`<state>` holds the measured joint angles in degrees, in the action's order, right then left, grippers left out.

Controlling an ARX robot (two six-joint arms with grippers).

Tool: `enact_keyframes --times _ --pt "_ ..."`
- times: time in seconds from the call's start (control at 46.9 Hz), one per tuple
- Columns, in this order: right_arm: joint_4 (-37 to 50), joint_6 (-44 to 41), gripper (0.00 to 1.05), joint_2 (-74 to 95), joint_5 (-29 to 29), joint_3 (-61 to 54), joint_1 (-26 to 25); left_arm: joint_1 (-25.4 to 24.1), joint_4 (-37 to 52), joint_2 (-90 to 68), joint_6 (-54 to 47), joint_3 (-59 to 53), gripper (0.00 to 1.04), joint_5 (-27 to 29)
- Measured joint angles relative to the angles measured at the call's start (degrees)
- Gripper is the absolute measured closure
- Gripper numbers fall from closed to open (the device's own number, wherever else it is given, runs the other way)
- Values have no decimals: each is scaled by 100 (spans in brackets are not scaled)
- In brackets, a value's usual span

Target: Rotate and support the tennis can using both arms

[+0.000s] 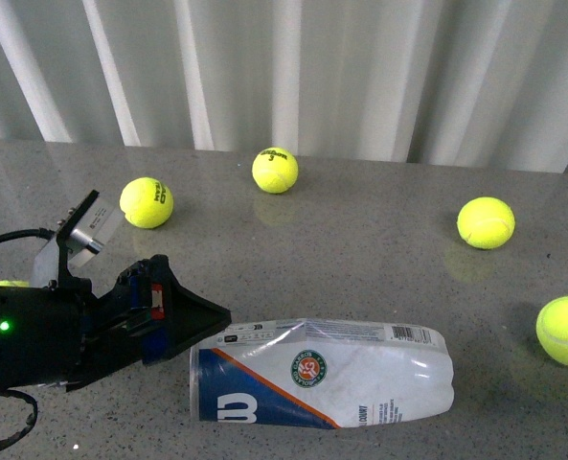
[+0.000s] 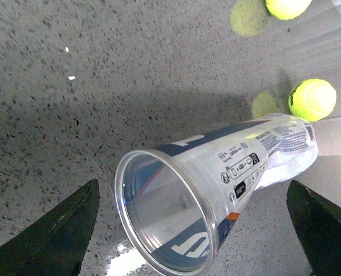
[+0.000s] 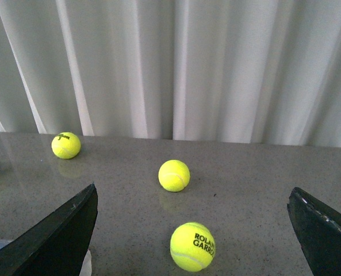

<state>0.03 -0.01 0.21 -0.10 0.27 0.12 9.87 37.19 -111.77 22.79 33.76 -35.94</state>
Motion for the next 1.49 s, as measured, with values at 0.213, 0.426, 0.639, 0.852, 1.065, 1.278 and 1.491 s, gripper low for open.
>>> enact_keyframes --times 0.213,0.426,0.639,0.852,1.065,1.278,1.491 --pt "0 2 7 0 0 0 0 160 140 -81 308 -46 7 -138" --pt "0 0 7 0 0 0 0 313 352 -146 656 -50 7 -214" --pt "0 0 7 0 0 0 0 431 426 -479 903 162 7 -155" --pt "0 0 7 0 0 0 2 433 501 -763 1360 466 33 -68" --pt "0 2 7 0 0 0 0 385 828 -688 1891 378 78 -247" --pt "0 0 7 0 0 0 2 361 973 -35 2286 107 101 -459" --pt "0 0 7 0 0 0 0 328 -374 922 1939 310 101 -400"
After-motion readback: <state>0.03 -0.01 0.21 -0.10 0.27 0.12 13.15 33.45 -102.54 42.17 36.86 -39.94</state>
